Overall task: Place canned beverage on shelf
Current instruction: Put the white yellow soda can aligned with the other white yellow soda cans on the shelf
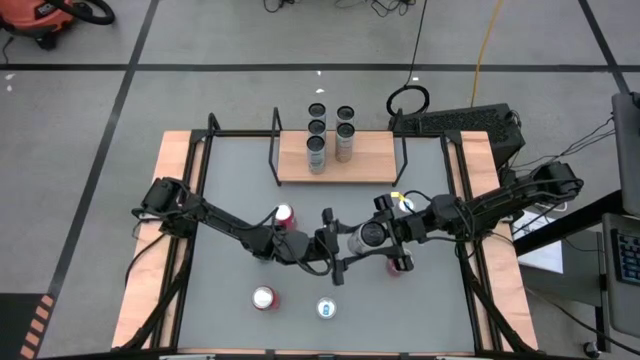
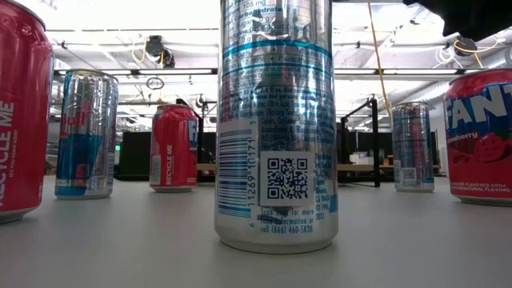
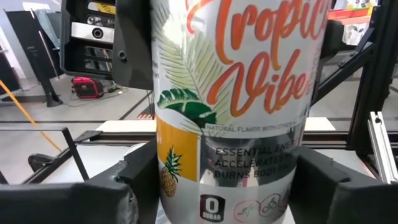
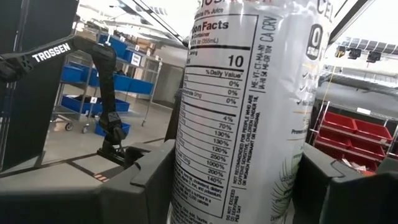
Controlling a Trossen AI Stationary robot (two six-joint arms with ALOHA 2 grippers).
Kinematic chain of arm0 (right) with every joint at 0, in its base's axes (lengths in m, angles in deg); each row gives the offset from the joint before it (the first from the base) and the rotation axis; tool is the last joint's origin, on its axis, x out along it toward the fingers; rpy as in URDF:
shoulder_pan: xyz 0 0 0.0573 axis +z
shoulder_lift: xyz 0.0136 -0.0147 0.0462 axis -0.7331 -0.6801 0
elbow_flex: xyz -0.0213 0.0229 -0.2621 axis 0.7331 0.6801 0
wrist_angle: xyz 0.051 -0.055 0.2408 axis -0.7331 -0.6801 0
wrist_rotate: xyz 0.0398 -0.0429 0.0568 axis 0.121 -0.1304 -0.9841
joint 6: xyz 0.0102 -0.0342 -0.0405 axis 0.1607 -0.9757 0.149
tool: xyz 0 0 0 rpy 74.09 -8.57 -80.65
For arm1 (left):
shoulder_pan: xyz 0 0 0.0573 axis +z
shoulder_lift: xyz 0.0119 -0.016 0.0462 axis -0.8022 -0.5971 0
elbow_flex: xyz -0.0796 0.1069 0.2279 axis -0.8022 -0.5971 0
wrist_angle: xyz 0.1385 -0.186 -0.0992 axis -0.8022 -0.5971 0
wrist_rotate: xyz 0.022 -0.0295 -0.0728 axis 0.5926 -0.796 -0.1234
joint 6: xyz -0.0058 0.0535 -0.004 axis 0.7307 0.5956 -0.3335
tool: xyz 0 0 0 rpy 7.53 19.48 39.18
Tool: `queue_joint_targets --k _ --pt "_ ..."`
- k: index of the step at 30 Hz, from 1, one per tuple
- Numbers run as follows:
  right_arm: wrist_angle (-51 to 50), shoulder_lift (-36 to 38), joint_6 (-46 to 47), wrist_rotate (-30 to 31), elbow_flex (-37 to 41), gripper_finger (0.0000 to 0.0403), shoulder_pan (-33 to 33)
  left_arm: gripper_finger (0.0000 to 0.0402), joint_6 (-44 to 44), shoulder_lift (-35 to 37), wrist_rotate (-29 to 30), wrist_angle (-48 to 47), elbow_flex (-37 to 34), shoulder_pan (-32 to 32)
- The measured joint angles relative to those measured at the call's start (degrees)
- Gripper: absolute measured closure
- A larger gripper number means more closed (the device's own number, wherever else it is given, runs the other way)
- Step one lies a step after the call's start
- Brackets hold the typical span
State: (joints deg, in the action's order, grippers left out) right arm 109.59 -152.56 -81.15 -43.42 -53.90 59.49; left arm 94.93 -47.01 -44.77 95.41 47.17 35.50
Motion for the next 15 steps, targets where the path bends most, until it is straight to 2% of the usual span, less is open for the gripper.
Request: queue_joint_targets --k 7,12,15 --pt "-0.97 0.04 0.89 0.49 -0.03 0.0184 0.0 0.0154 -0.33 -0.03 1.93 -0.06 -0.08 -1.14" --pt "-2.6 0.06 3.73 3.73 -0.04 0.0136 0.42 0.0152 -0.06 -0.07 5.88 -0.61 -0.08 -2.1" --pt "-3.96 0.08 4.55 8.77 -0.04 0.0101 1.49 0.0152 0.05 -0.09 10.6 -0.42 -0.08 -2.94"
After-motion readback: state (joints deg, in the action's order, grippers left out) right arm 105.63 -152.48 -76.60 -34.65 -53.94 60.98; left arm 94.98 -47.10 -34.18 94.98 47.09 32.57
